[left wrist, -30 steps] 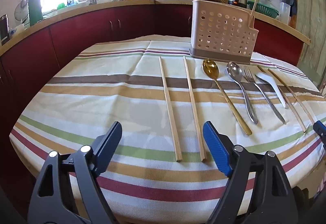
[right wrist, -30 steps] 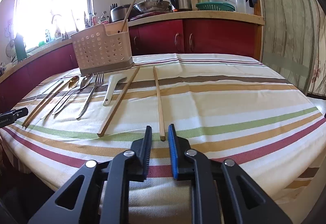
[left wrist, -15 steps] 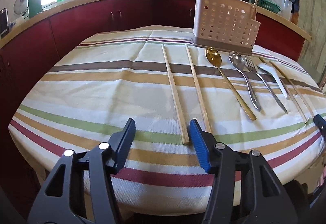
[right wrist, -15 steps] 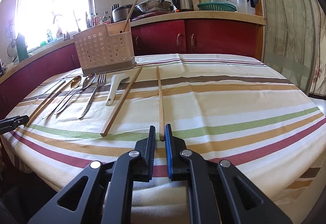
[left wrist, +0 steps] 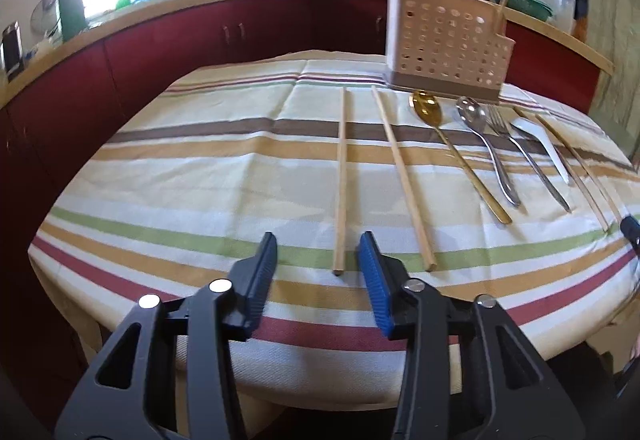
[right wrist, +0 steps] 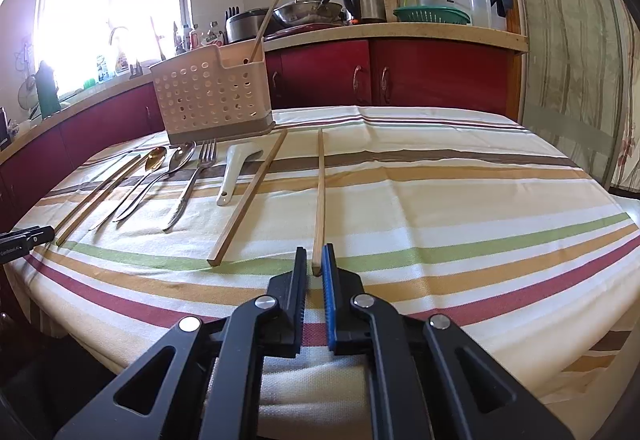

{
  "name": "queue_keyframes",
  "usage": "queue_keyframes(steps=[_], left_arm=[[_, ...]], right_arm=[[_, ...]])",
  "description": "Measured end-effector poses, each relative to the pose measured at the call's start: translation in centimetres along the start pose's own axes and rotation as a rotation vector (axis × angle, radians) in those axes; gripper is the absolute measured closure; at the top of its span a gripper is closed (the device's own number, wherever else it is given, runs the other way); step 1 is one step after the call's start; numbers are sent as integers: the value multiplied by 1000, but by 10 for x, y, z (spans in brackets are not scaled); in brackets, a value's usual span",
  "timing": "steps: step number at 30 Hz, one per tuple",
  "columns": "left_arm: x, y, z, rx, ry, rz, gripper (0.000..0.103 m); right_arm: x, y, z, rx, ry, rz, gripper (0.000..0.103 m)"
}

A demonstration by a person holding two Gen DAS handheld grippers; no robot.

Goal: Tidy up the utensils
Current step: 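Close the left tool on a chopstick while the right tool grasps another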

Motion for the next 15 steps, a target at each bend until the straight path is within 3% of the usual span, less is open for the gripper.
queue_keyframes(steps=[1, 3, 5, 15], left_arm=[[0, 3, -1, -32, 3, 5, 79], [-1, 5, -2, -44, 8, 11, 82], [-1, 8, -2, -67, 10, 19, 93], [11, 1, -15, -69, 43, 7, 97]], right_arm=[[0, 0, -1, 1, 2, 0, 97], [1, -1, 0, 3, 4, 1, 97], [2, -2, -1, 8, 6, 2, 97], [24, -8, -19, -6, 71, -20, 97]])
Point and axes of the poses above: each gripper's, at about its wrist camera, not at the fingertips, and z roughly the way its jaws point, y to its right, x to its top, the point moved 7 cm from there along z, roughly the way its jaws point, and after that the axes turned 9 degrees about x, right-handed, at the moved point
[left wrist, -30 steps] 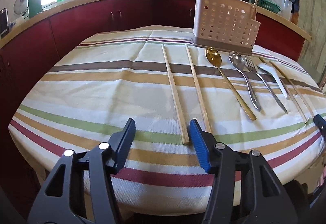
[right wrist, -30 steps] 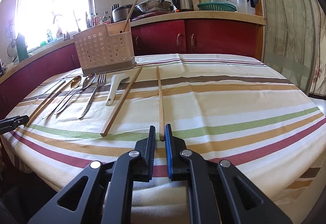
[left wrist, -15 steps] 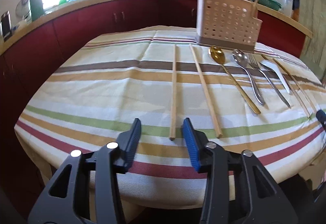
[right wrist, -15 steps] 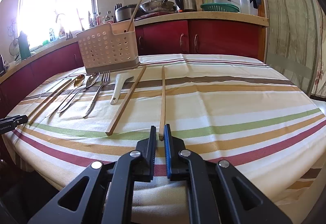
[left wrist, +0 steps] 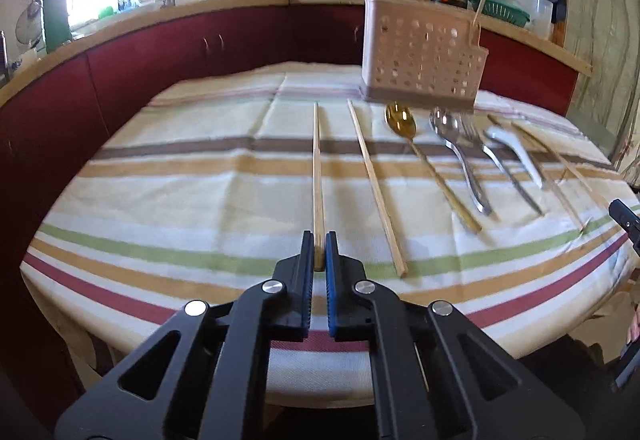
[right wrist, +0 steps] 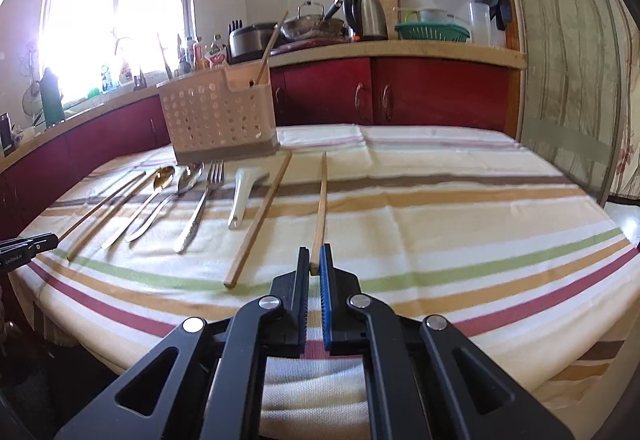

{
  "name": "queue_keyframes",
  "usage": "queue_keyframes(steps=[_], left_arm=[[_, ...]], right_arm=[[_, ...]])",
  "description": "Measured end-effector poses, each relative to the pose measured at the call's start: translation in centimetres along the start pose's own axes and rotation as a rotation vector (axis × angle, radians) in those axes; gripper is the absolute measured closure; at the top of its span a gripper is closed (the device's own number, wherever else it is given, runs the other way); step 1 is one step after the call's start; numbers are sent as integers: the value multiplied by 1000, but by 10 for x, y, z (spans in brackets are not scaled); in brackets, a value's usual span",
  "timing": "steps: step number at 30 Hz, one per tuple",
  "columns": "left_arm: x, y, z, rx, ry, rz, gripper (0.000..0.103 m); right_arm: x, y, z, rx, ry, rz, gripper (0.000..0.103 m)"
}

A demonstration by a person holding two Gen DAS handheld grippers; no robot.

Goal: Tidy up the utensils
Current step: 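Lift both held chopsticks and carry them toward the beige caddy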

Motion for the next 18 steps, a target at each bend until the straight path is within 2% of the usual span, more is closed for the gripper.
queue_keyframes(steps=[10, 18], left_arm=[[43, -20, -43, -4, 99, -26, 97], [88, -28, -65, -40, 172, -41, 97]], right_arm=[[62, -8, -33, -18, 144, -42, 97], [110, -15, -34, 17, 209, -55, 97]])
Point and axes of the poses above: each gripper's, at about its wrist camera, not at the fingertips, and z roughly the way its jaws point, y to its right, x to its top, the point moved 7 cm from there along z, roughly the way its jaws point, and after that the axes turned 9 degrees about x, right-handed, at the moved point
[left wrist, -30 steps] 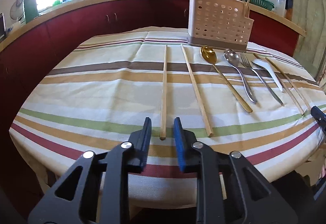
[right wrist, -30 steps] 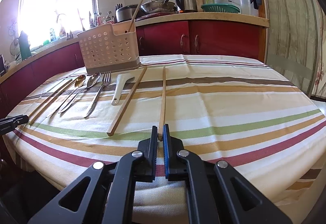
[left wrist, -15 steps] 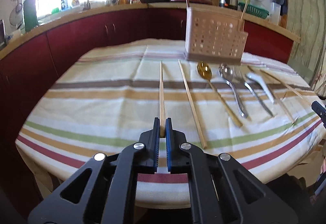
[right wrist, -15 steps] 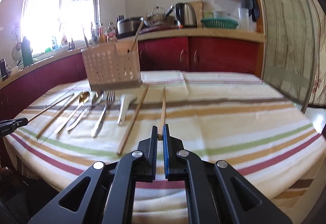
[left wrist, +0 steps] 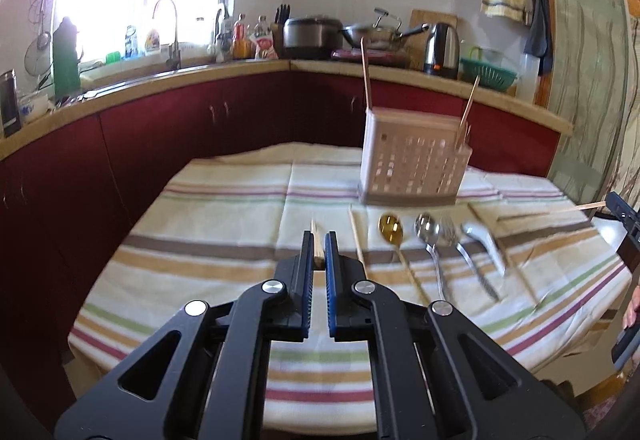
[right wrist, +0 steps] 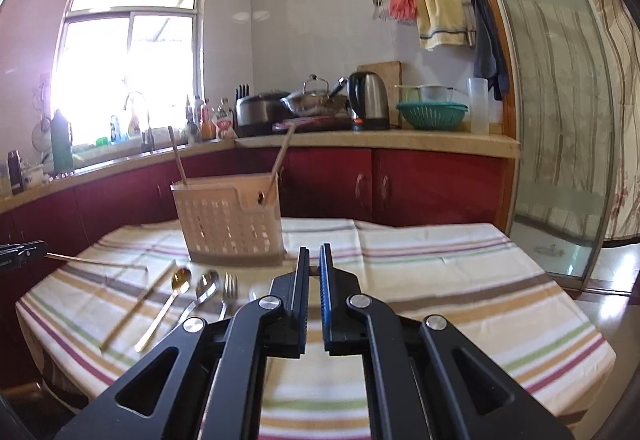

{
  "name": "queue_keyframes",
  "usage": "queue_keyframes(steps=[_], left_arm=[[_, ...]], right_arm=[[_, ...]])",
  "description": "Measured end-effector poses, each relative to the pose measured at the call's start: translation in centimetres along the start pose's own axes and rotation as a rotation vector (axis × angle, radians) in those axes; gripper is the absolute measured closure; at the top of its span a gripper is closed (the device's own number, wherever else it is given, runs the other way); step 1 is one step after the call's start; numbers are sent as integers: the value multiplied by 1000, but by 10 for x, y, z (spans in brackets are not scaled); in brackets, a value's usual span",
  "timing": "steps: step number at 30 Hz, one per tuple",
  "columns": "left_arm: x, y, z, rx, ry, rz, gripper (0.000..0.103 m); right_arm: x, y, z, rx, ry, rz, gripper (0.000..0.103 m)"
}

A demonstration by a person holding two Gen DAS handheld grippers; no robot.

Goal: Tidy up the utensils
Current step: 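Lift both held chopsticks and carry them toward the beige caddy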

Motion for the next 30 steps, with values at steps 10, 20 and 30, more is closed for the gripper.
queue_keyframes(steps=[10, 20, 30], left_arm=[[59, 1, 27, -55, 21, -24, 97], [112, 12, 58, -84, 56, 35, 97], [151, 20, 91, -85, 68, 77, 97]], right_arm=[[51, 1, 43, 31, 37, -28, 97], [79, 3, 79, 43, 23, -45, 97], [93, 6, 105, 52, -1, -51, 97]])
Point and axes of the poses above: each gripper's, at about its wrist camera, not at the fingertips, and z roughly the way its jaws point, y to its right, x to its top, the point moved 7 cm from there along z, roughly the way its jaws point, and after that the axes turned 9 degrees about x, right-handed, at the moved point
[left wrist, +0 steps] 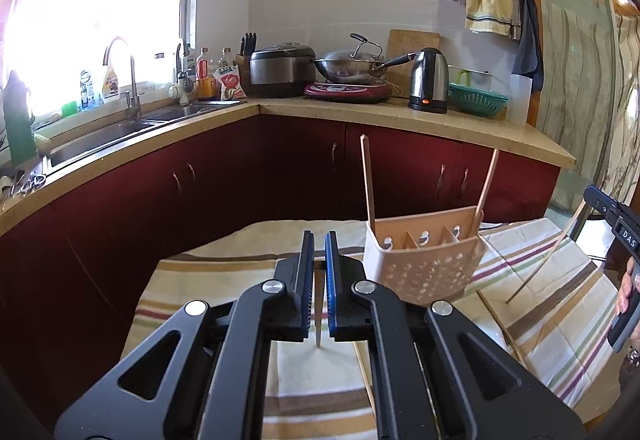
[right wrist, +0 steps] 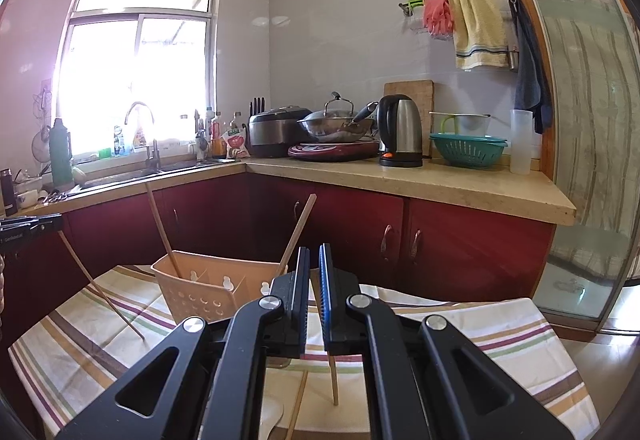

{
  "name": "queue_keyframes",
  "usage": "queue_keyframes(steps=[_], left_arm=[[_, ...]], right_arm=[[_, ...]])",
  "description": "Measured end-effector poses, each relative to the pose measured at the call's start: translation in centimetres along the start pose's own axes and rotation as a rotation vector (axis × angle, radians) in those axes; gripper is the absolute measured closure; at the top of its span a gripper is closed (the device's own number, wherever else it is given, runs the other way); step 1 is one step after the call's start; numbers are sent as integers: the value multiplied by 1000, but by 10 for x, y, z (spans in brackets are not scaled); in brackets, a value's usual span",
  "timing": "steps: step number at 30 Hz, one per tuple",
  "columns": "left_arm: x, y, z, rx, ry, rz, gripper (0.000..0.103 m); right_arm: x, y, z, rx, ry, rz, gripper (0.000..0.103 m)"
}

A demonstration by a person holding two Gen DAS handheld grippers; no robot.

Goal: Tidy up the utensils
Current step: 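Lift both held chopsticks and carry them toward the beige caddy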

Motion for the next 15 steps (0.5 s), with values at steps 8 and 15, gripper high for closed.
queue_keyframes(steps=[8, 15], left_arm=[[11, -2, 11, -31, 12, -23, 97], [14, -2, 8, -30, 21, -19, 97]], right_arm=[[7, 1, 11, 0, -14, 6, 98], [8, 2, 11, -3, -20, 10, 98]])
Point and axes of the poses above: each gripper's, at about its wrist camera, not at the fingertips, and z roughly the way its jaws point, y to its right, x to its top, the point moved 7 cm from there along z, roughly the way its jaws point, and after that the axes turned 9 degrees about x, right-handed, at the moved point
